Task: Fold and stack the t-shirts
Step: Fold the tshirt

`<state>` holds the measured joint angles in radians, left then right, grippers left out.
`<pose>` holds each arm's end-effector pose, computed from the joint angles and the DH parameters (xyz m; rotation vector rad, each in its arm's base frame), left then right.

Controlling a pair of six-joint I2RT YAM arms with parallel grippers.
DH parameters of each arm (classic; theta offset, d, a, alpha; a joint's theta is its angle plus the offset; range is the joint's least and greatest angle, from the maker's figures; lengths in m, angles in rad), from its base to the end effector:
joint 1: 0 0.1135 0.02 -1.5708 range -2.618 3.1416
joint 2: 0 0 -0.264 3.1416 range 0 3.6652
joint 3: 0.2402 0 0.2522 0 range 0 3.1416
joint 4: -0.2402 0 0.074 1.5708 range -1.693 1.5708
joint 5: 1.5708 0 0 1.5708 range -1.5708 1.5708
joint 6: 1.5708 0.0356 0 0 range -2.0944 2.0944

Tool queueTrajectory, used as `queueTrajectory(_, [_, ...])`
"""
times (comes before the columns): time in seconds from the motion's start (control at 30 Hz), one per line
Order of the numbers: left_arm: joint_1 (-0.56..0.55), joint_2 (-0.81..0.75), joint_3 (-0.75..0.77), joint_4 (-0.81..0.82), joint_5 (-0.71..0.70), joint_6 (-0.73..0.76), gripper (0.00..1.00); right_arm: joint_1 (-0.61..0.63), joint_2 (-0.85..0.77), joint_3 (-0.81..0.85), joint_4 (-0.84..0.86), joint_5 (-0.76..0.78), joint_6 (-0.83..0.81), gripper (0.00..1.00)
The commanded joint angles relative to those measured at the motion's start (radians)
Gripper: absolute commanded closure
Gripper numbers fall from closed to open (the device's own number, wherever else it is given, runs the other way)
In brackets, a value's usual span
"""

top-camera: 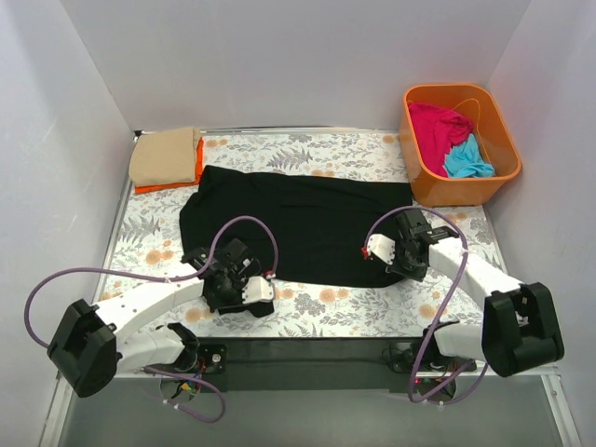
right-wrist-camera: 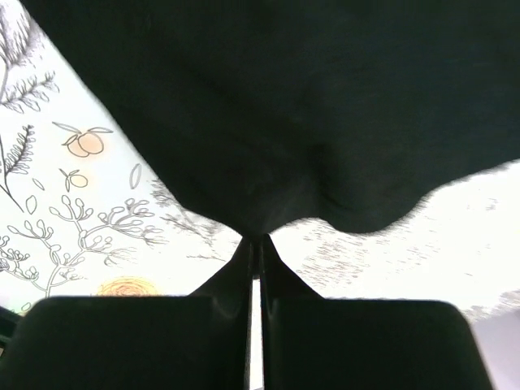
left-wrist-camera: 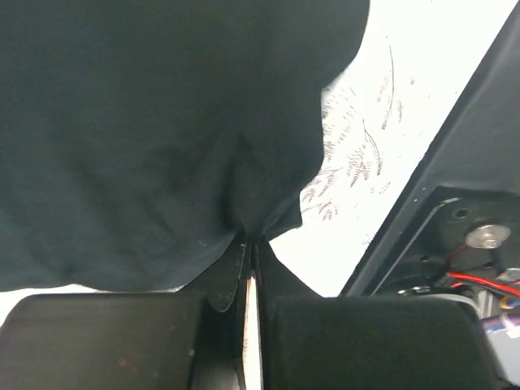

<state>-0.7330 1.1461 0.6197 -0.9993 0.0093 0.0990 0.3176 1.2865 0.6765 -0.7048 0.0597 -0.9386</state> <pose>0.1173 -0.1060 0.1734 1.2536 2.8368 -0.0355 0.1991 0.0632 0.1698 -1.7006 2.3608 -0.1971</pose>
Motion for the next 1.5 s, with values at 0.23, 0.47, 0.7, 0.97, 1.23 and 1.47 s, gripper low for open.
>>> queueTrajectory(0.23, [0.095, -0.069, 0.219, -0.113, 0.070, -0.005, 1.00, -0.034, -0.113, 0.086, -0.013, -0.046, -0.022, 0.99])
queueTrajectory(0.47, [0.115, -0.098, 0.279, -0.252, 0.124, 0.018, 1.00, -0.086, -0.145, 0.115, -0.054, -0.046, -0.066, 0.99])
queueTrajectory(0.7, [0.119, -0.175, 0.299, -0.363, 0.126, 0.005, 1.00, -0.098, -0.202, 0.089, -0.104, -0.052, -0.091, 0.99])
queueTrajectory(0.97, [0.119, -0.212, 0.391, -0.400, 0.166, -0.067, 1.00, -0.098, -0.266, 0.107, -0.222, -0.127, -0.118, 0.99])
queueTrajectory(1.23, [0.148, -0.131, 0.551, -0.348, 0.136, -0.091, 1.00, -0.115, -0.261, 0.184, -0.222, -0.115, -0.101, 0.99])
queueTrajectory(1.47, [0.485, 0.012, 0.646, -0.197, 0.201, 0.100, 1.00, -0.183, -0.086, 0.336, -0.162, -0.132, -0.117, 0.99])
